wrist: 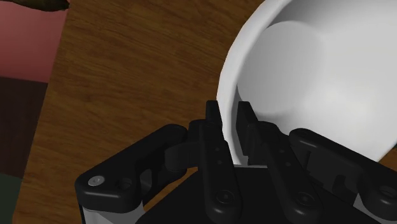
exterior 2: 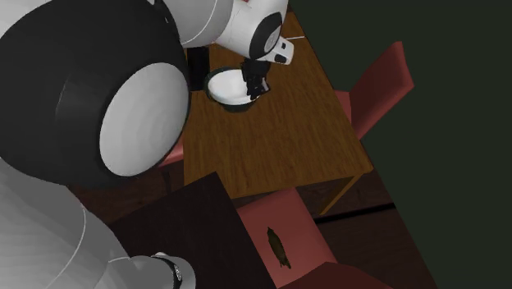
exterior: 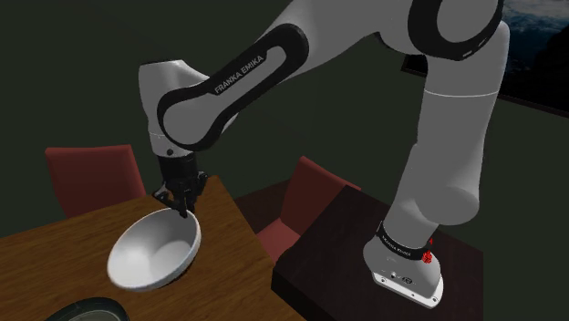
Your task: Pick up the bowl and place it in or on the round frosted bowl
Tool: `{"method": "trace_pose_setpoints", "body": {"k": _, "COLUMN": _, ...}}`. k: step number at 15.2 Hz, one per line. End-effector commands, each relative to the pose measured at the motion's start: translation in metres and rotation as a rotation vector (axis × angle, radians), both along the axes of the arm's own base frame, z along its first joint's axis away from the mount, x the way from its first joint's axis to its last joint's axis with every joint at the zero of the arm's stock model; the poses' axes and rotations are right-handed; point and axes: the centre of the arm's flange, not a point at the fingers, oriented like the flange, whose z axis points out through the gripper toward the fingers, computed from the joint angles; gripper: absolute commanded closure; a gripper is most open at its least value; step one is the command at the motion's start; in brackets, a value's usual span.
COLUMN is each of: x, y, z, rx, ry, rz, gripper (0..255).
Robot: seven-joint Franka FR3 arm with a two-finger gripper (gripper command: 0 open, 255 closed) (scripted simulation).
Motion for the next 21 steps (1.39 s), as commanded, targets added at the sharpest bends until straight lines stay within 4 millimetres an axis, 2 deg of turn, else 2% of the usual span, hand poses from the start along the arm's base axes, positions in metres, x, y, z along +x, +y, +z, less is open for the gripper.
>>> {"method": "trace_pose_setpoints", "body": {"k": 1, "x": 0.005, "y": 0.029, "z": 0.005, "rx": 0.0, "ry": -0.001, "rz": -0.002, "gripper": 255}}
{"method": "trace_pose_setpoints", "body": {"k": 14, "x": 0.031, "y": 0.197, "z": 0.03, "rx": 0.0, "ry": -0.001, "rz": -0.002, "gripper": 255}}
{"method": "trace_pose_setpoints", "body": {"k": 15, "x": 0.033, "y": 0.205, "z": 0.031, "rx": 0.0, "ry": -0.001, "rz": -0.002, "gripper": 255}}
{"method": "trace_pose_setpoints", "body": {"k": 21, "x": 0.033, "y": 0.205, "z": -0.001, "rx": 0.0, "ry": -0.001, "rz": -0.002, "gripper": 255}}
